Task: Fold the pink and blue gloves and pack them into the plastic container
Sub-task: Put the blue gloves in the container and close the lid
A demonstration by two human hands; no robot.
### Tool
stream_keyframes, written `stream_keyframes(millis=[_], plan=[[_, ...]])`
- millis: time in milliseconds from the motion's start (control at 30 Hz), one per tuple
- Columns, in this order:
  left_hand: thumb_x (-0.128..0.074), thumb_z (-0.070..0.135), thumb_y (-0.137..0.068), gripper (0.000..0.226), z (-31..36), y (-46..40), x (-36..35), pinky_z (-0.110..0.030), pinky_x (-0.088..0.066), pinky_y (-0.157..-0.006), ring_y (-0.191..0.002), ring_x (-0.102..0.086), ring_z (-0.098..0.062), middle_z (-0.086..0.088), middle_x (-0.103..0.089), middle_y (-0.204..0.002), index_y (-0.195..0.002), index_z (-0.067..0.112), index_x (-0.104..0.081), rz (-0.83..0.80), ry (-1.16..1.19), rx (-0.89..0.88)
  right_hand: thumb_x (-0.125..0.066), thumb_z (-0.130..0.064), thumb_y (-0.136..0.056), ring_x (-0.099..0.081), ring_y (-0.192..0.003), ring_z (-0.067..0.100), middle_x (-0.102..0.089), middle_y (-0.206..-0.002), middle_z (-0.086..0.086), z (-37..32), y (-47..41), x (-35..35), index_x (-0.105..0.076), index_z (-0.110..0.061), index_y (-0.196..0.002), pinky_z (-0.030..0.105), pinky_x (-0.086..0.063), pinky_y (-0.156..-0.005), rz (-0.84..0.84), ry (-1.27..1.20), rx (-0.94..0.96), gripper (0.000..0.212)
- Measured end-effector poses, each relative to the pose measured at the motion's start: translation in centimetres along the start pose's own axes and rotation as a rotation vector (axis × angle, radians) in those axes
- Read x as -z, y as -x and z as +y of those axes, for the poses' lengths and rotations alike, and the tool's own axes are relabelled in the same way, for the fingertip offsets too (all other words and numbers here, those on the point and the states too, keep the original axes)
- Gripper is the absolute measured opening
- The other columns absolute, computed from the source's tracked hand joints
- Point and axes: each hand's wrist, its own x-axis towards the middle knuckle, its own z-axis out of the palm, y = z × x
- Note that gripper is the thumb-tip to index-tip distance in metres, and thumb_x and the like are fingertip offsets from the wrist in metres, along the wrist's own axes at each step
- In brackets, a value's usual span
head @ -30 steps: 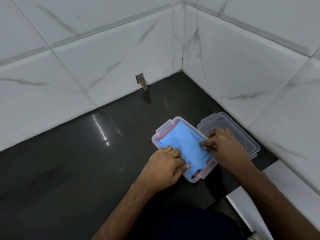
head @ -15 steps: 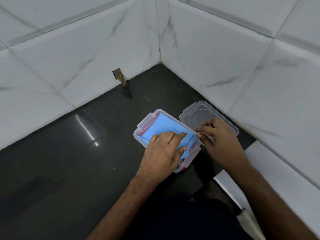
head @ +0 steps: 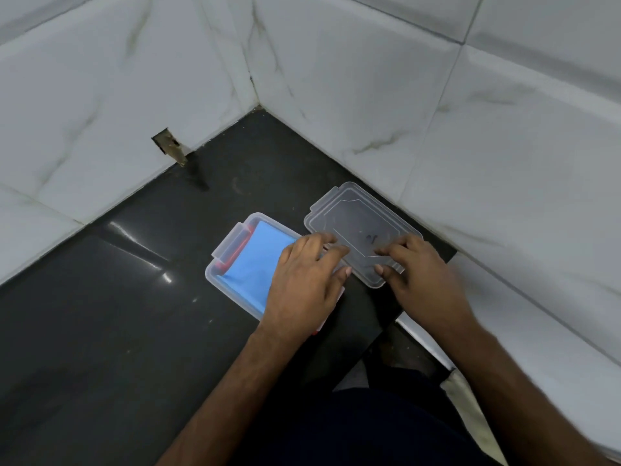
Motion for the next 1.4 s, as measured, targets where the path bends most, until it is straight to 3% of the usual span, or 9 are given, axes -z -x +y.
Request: stream_keyframes(millis=[200, 367, 633, 767, 967, 1100, 1200, 1267, 1400], plan=[[-0.053, 0.041, -0.104, 0.03, 0.5, -3.0, -0.9, -0.04, -0.041, -0.109, -0.124, -0.055, -0.017, 0.003, -0.067, -0.126, -0.121, 0.024, -0.072, -0.072, 0.01, 0.07, -0.075, -0.029, -0.09, -0.053, -0.11, 0.015, -0.059, -0.114, -0.006, 2.6, -0.6, -0.8, -0.072, -0.025, -0.111, 0.03, -0.046, -0.089, -0.106, 0.043, -0.007, 0.022], [-0.041, 0.048, -0.108, 0.045, -0.1, -5.0, -1.5, -0.038, -0.049, -0.082, -0.078, -0.065, -0.02, 0.004, -0.067, -0.079, -0.088, 0.019, -0.069, -0.177, -0.06, 0.103, -0.082, -0.035, -0.081, -0.048, -0.115, 0.018, -0.056, -0.118, -0.006, 3.8, -1.1, -2.1, -0.073, -0.029, -0.104, 0.035, -0.042, -0.092, -0.232, 0.137, 0.074, 0.026], [-0.051, 0.051, -0.104, 0.041, 0.1, -8.1, -1.2, -0.038, -0.061, -0.085, -0.096, -0.07, -0.012, 0.003, -0.074, -0.115, -0.132, 0.025, -0.065, -0.238, -0.002, 0.259, -0.067, -0.035, -0.083, -0.052, -0.115, 0.022, -0.058, -0.113, -0.001, 4.7, -2.5, -2.4, -0.067, -0.027, -0.1, 0.043, -0.04, -0.093, -0.129, 0.336, 0.415, 0.019], [-0.054, 0.044, -0.104, 0.04, -0.4, -8.1, -0.7, -0.038, -0.057, -0.094, -0.105, -0.063, -0.01, 0.0, -0.066, -0.129, -0.136, 0.022, -0.063, -0.12, 0.1, 0.285, -0.055, -0.038, -0.093, -0.057, -0.107, 0.022, -0.062, -0.108, 0.0, 4.1, -3.6, -1.7, -0.066, -0.02, -0.098, 0.041, -0.043, -0.091, -0.008, 0.189, 0.449, 0.022], [-0.054, 0.015, -0.105, 0.043, -1.2, -6.6, 0.5, -0.038, -0.043, -0.114, -0.138, -0.045, -0.016, -0.003, -0.049, -0.149, -0.148, 0.019, -0.054, -0.001, 0.231, 0.229, -0.059, -0.027, -0.101, -0.062, -0.087, 0.027, -0.064, -0.096, 0.006, 1.3, -4.6, 0.1, -0.065, -0.008, -0.09, 0.044, -0.05, -0.077, 0.118, -0.056, 0.436, 0.023], [-0.066, 0.016, -0.099, 0.055, -1.7, -5.8, 1.8, -0.035, -0.05, -0.109, -0.142, -0.041, -0.015, -0.001, -0.03, -0.163, -0.15, 0.027, -0.05, 0.053, 0.255, 0.206, -0.043, -0.036, -0.105, -0.065, -0.091, 0.027, -0.065, -0.099, 0.01, -0.9, -4.2, 1.2, -0.066, -0.003, -0.092, 0.041, -0.053, -0.08, 0.22, -0.189, 0.491, 0.042], [-0.073, 0.014, -0.093, 0.054, -3.1, -5.0, 3.6, -0.015, -0.038, -0.105, -0.142, -0.035, -0.007, -0.002, -0.02, -0.167, -0.143, 0.026, -0.055, 0.134, 0.251, 0.163, -0.045, -0.034, -0.106, -0.067, -0.095, 0.031, -0.067, -0.101, 0.013, -2.7, -3.4, 1.8, -0.067, -0.001, -0.094, 0.047, -0.056, -0.083, 0.263, -0.206, 0.583, 0.042], [-0.07, 0.011, -0.093, 0.044, -4.1, -4.4, 5.3, -0.026, -0.039, -0.11, -0.142, -0.028, 0.002, -0.006, -0.023, -0.165, -0.134, 0.021, -0.059, 0.239, 0.252, 0.175, -0.046, -0.032, -0.106, -0.069, -0.099, 0.031, -0.069, -0.104, 0.014, -4.1, -2.9, 2.0, -0.067, -0.002, -0.098, 0.049, -0.057, -0.084, 0.302, -0.245, 0.649, 0.037], [-0.069, 0.014, -0.096, 0.032, -6.9, -2.2, 9.2, -0.034, -0.048, -0.106, -0.134, -0.051, -0.018, 0.0, -0.053, -0.141, -0.126, 0.018, -0.06, 0.403, 0.364, 0.137, -0.043, -0.03, -0.11, -0.066, -0.108, 0.022, -0.061, -0.11, 0.006, -7.0, -1.4, 1.9, -0.053, -0.013, -0.101, 0.037, -0.056, -0.088, 0.367, -0.375, 0.766, 0.022]])
